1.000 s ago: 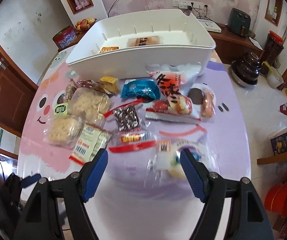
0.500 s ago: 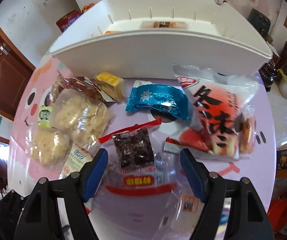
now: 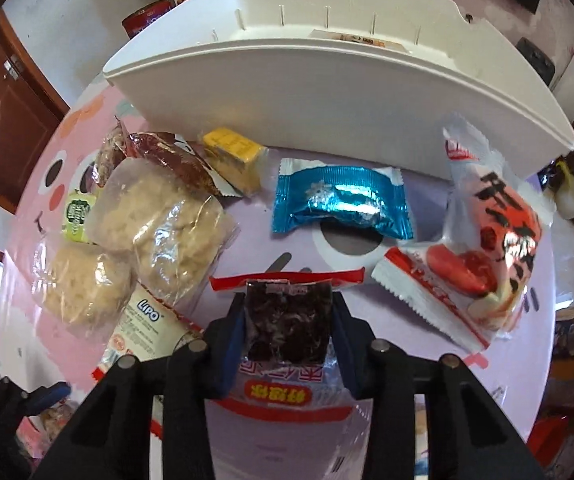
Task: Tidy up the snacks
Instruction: 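Grasp the nut cluster bag with the left tool while the right tool grasps the dark snack pack, then lower both held snacks into the white bin and open both tools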
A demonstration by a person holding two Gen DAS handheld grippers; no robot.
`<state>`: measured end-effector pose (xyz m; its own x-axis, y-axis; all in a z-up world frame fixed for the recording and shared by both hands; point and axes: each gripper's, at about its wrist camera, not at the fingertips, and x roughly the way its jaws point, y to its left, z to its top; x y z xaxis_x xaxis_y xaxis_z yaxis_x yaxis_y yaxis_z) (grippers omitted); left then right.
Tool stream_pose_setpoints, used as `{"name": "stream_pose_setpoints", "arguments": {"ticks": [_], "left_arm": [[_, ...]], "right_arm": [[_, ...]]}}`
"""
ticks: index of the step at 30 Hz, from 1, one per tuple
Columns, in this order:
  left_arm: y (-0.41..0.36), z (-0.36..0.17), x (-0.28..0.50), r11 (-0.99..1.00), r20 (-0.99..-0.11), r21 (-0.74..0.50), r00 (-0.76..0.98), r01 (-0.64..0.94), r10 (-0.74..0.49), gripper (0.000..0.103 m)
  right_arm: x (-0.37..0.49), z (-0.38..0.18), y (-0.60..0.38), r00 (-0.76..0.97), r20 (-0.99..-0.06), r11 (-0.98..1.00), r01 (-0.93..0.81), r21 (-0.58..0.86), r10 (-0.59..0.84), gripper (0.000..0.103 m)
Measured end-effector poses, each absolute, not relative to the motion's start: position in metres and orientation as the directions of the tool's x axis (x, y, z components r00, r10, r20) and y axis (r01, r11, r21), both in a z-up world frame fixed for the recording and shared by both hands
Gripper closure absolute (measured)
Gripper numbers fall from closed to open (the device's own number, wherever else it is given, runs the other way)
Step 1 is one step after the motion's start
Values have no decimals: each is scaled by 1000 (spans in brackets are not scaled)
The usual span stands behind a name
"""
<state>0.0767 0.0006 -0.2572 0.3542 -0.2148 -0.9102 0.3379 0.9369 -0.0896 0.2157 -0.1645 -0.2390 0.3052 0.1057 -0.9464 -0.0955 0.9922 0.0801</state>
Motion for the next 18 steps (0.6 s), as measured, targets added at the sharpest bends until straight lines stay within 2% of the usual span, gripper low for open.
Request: {"name": "stream_pose_setpoints", "arguments": {"ticks": [8,18], "left_arm": [[10,-245,84,947,-907,-150,342,283,-246,58],[1,-181,101,943,-877,-179,389,281,-282,58]], "right_arm": [[193,-228,-174,312,-933,984,-76,162,178,64],[163,-178,-178,351,-901,966,-64,250,256,64]]}}
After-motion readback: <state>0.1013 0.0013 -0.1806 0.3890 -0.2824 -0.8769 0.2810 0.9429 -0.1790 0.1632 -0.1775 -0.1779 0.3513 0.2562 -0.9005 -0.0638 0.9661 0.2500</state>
